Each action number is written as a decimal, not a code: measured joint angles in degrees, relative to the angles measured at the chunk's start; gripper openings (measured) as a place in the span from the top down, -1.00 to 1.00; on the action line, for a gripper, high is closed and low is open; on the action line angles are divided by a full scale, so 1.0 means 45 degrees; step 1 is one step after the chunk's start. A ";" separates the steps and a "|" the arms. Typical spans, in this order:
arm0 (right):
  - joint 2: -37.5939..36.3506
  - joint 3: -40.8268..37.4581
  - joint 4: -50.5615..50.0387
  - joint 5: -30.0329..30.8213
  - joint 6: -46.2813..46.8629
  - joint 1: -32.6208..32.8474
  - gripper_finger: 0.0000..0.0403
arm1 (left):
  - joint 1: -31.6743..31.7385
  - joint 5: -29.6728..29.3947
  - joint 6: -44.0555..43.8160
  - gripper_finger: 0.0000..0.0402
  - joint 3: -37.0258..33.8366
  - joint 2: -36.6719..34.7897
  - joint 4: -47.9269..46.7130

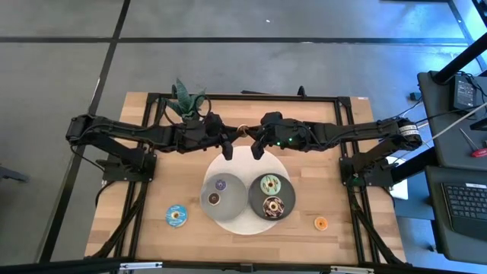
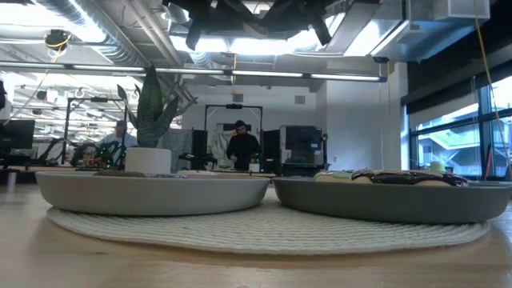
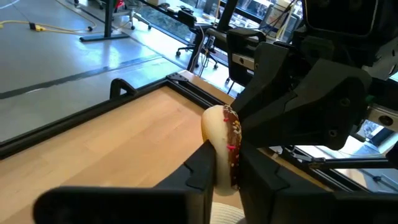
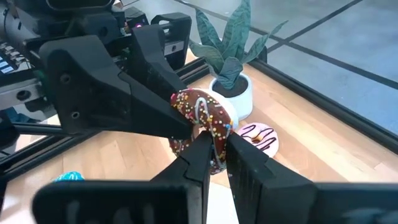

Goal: Pick & Place donuts
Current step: Put the small brown donut on the light gray plate

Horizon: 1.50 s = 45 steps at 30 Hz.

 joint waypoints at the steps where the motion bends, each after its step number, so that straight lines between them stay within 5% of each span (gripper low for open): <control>1: 0.0000 0.0000 0.0009 0.0000 -0.0029 -0.0005 0.76 | 0.0000 -0.0014 0.0000 0.77 0.0000 0.0000 0.0000; 8: -0.0157 0.0010 -0.0468 -0.0409 -0.0311 0.0000 0.70 | 0.0005 0.0157 0.0291 0.83 0.0000 0.0000 -0.0026; 14: -0.0978 0.0015 -0.1743 -0.1553 -0.0308 -0.0096 0.27 | 0.0026 0.0676 0.0381 0.80 0.0000 -0.0039 -0.1041; 23: -0.1715 0.0024 -0.4330 -0.1047 0.0354 -0.0235 -0.23 | -0.0042 0.5633 -0.1740 0.82 -0.0016 0.0306 -0.5257; 35: -0.1481 0.0024 -0.5172 -0.0947 0.0376 -0.1043 -0.29 | -0.0167 1.1162 -0.1102 0.83 -0.0262 0.3432 -0.3388; 45: -0.1481 0.0024 -0.5328 -0.1394 0.0704 -0.1088 -0.29 | -0.0659 1.1649 0.0003 0.83 -0.0257 0.5119 -0.3420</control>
